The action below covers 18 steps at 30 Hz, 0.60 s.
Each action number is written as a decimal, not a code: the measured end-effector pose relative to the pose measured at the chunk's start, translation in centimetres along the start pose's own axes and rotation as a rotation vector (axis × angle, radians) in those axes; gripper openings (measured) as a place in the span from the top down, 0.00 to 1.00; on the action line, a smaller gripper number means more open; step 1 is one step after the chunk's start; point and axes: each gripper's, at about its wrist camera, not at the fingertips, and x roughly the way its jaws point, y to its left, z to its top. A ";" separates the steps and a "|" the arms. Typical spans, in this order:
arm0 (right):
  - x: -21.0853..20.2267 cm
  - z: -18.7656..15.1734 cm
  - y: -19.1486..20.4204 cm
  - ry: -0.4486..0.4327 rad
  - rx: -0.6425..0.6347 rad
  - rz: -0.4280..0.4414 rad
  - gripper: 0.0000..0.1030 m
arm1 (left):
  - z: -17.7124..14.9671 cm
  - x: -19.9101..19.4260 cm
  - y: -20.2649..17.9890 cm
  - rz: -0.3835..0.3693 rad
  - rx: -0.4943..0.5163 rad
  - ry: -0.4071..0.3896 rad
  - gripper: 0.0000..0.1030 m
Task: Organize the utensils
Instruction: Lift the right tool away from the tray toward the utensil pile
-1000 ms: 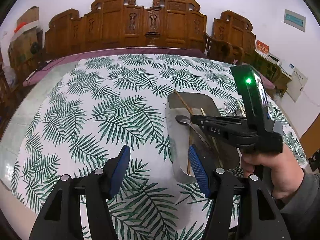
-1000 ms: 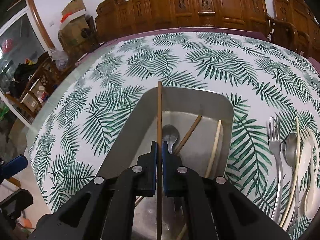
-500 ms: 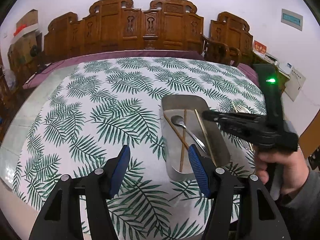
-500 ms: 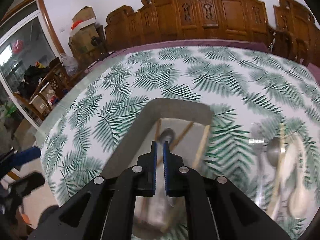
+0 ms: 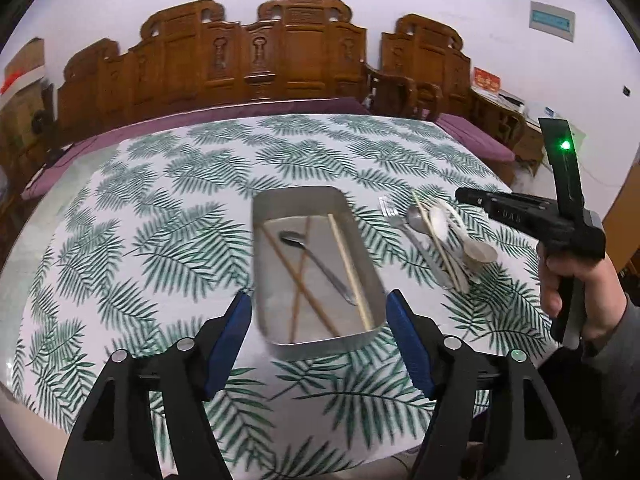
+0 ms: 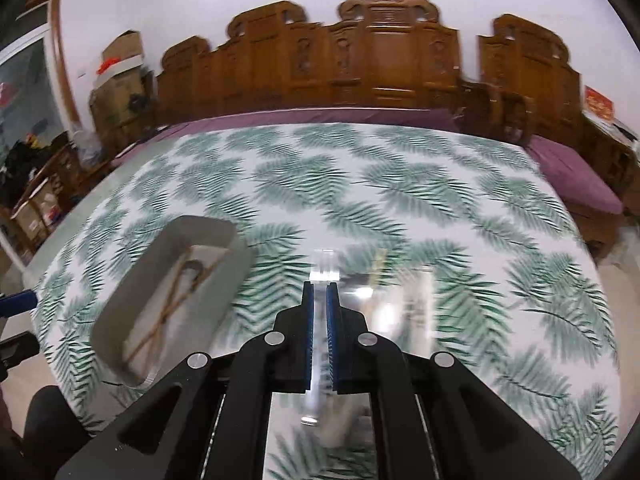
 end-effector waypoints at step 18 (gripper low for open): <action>2.7 -2.7 -5.9 0.055 0.002 -0.041 0.88 | 0.4 6.3 -7.2 -0.038 0.090 0.090 0.30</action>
